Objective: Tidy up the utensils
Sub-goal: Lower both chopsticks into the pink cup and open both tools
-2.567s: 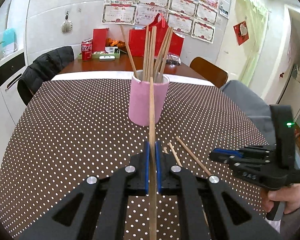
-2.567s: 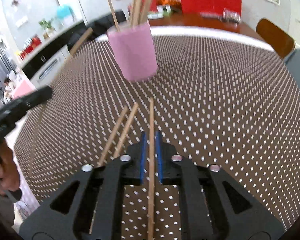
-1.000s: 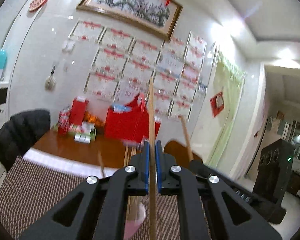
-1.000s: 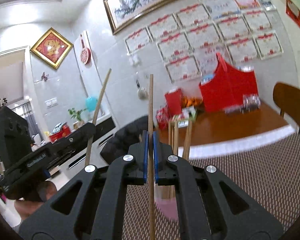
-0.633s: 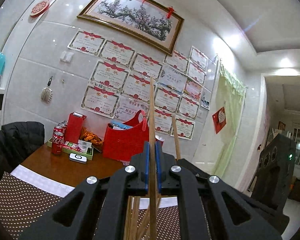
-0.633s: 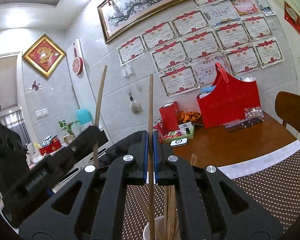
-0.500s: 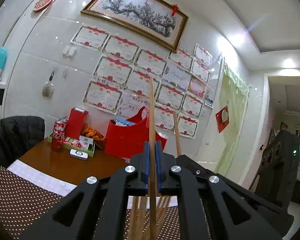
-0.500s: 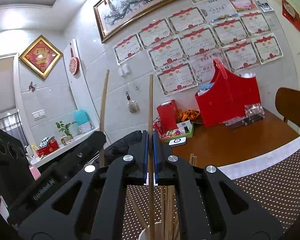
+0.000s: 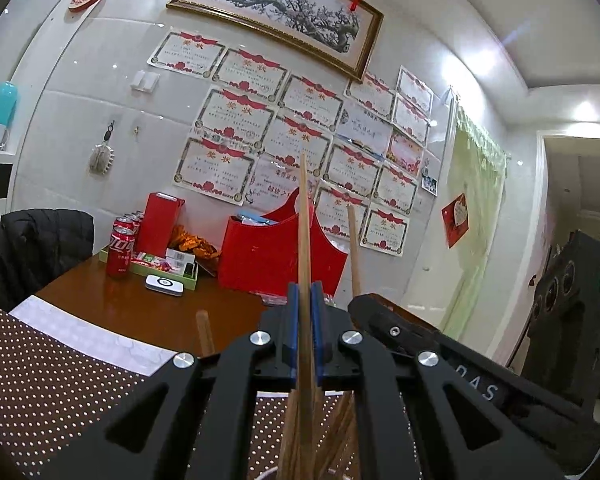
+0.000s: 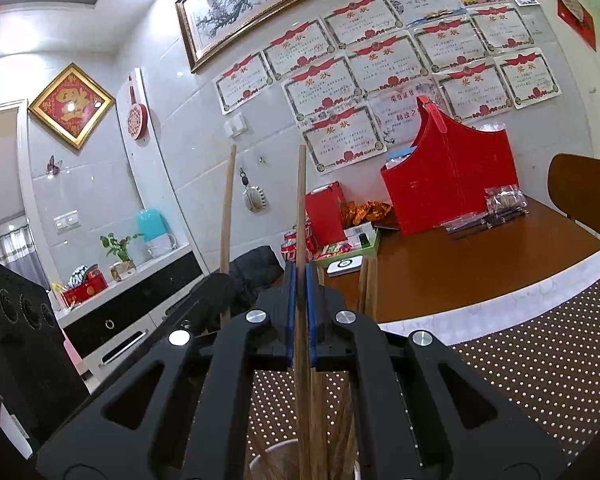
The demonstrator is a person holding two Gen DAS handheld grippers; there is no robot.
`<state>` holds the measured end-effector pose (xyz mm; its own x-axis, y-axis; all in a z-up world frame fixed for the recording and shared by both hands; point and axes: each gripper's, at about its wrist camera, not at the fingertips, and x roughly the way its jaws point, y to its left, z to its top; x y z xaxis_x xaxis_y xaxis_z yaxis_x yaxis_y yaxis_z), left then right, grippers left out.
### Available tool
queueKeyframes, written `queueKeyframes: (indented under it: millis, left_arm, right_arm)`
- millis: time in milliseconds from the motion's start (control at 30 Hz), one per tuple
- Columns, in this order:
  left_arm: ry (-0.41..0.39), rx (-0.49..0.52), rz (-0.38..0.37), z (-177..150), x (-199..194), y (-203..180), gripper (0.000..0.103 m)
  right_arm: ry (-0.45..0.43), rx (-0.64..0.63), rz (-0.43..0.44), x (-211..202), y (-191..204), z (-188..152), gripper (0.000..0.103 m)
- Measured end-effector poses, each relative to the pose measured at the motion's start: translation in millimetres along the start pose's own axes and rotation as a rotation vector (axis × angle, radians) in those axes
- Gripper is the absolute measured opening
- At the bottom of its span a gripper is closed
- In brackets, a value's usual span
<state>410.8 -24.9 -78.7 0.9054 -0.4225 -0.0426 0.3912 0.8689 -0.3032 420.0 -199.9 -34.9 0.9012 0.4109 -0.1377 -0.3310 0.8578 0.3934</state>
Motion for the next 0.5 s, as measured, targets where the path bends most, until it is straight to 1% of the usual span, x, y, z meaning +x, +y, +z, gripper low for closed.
queueKeyframes:
  millis: [133, 167, 200, 233, 267, 300, 333, 367, 400, 433, 467, 500]
  left_arm:
    - [0.000, 0.012, 0.010, -7, -1, 0, 0.006]
    - [0.003, 0.014, 0.012, -8, -1, 1, 0.007]
    - [0.004, 0.018, 0.016, -9, -2, 0, 0.007]
    - [0.005, 0.025, 0.021, -9, -4, 1, 0.016]
    - [0.004, 0.027, 0.029, -10, -6, 1, 0.037]
    - [-0.003, 0.023, 0.035, -9, -8, 1, 0.046]
    - [-0.011, 0.018, 0.036, -9, -11, 2, 0.056]
    - [-0.020, 0.016, 0.038, -7, -15, 2, 0.061]
    - [-0.024, 0.018, 0.044, -5, -18, 2, 0.064]
    - [-0.029, 0.019, 0.050, -2, -22, 1, 0.070]
    - [-0.034, 0.019, 0.054, 0, -26, 0, 0.074]
    - [-0.040, 0.020, 0.061, 3, -31, -1, 0.076]
  right_arm:
    - [0.018, -0.001, -0.007, -3, -2, -5, 0.006]
    - [0.023, -0.001, -0.011, -4, -2, -5, 0.008]
    - [0.024, 0.001, -0.013, -7, -2, -5, 0.021]
    - [0.020, 0.002, -0.012, -10, -2, -4, 0.056]
    - [0.009, 0.004, -0.008, -14, -2, -3, 0.073]
    - [-0.010, 0.006, -0.003, -19, -2, -2, 0.083]
    - [-0.033, 0.005, -0.017, -27, -1, 0, 0.083]
    - [-0.038, 0.000, -0.020, -30, -1, 3, 0.083]
    - [-0.041, 0.001, -0.020, -34, -1, 5, 0.085]
    - [-0.043, 0.003, -0.021, -38, -1, 8, 0.090]
    - [-0.048, 0.004, -0.026, -42, -1, 10, 0.094]
    - [-0.055, 0.005, -0.032, -46, -1, 12, 0.097]
